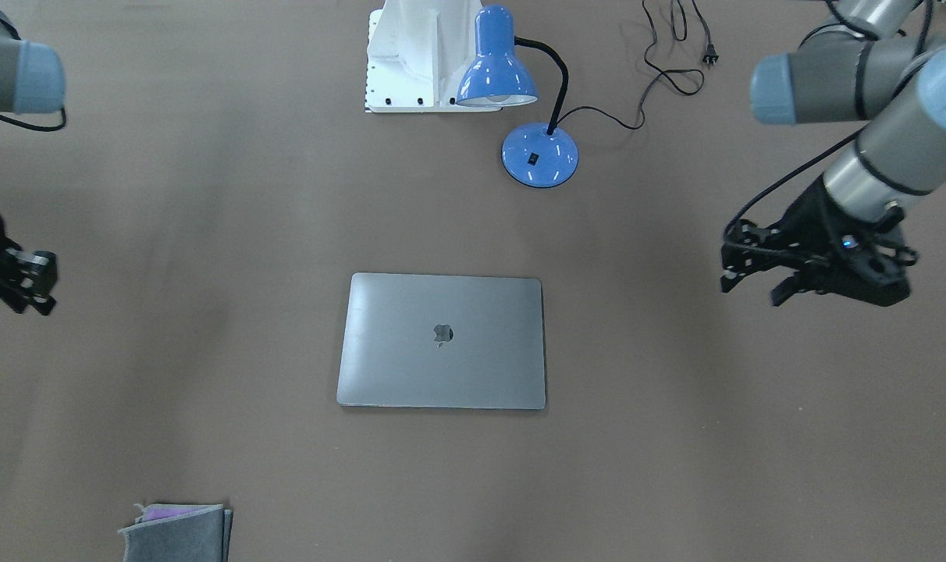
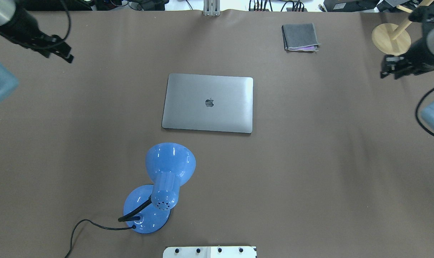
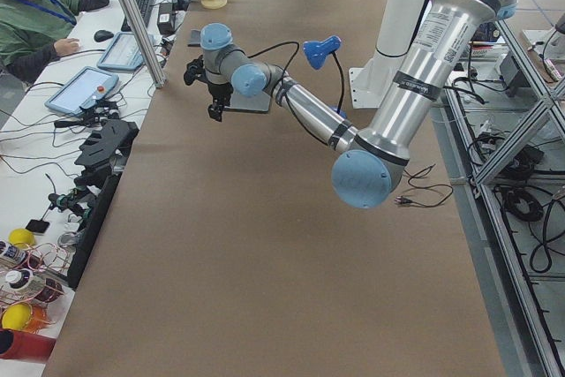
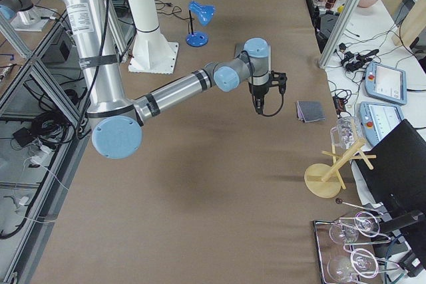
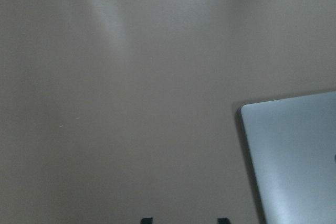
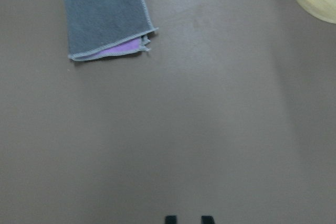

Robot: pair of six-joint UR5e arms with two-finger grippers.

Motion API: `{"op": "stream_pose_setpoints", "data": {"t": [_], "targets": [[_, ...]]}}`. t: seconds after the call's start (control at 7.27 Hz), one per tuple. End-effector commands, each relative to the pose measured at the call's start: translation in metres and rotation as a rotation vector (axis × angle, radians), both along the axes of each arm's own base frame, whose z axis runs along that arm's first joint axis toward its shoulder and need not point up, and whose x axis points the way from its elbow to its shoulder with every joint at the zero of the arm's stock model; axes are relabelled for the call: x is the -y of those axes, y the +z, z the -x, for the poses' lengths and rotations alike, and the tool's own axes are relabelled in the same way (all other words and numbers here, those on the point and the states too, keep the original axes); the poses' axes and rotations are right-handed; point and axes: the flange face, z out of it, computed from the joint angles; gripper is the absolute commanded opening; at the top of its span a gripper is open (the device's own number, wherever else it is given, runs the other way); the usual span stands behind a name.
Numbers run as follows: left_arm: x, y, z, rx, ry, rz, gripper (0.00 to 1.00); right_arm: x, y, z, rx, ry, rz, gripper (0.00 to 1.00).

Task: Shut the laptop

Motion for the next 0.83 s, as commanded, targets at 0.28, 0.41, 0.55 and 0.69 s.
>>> {"op": "stream_pose_setpoints", "data": {"t": [0.28, 0.41, 0.55, 0.69], "targets": [[-0.046, 0.144, 0.172, 0.109, 0.082, -0.009, 0.99, -0.104, 0.139, -0.181, -0.021, -0.146, -0.015, 1.0], [-0.078, 0.191, 0.204, 0.121, 0.084, 0.025, 0.99, -0.132, 0.165, -0.195, -0.035, -0.194, 0.0, 1.0], [-0.096, 0.215, 0.21, 0.124, 0.078, 0.079, 0.99, -0.157, 0.19, -0.201, -0.06, -0.213, 0.073, 1.0], [-0.102, 0.241, 0.213, 0.13, 0.079, 0.112, 0.99, -0.168, 0.202, -0.205, -0.088, -0.21, 0.111, 1.0]]}}
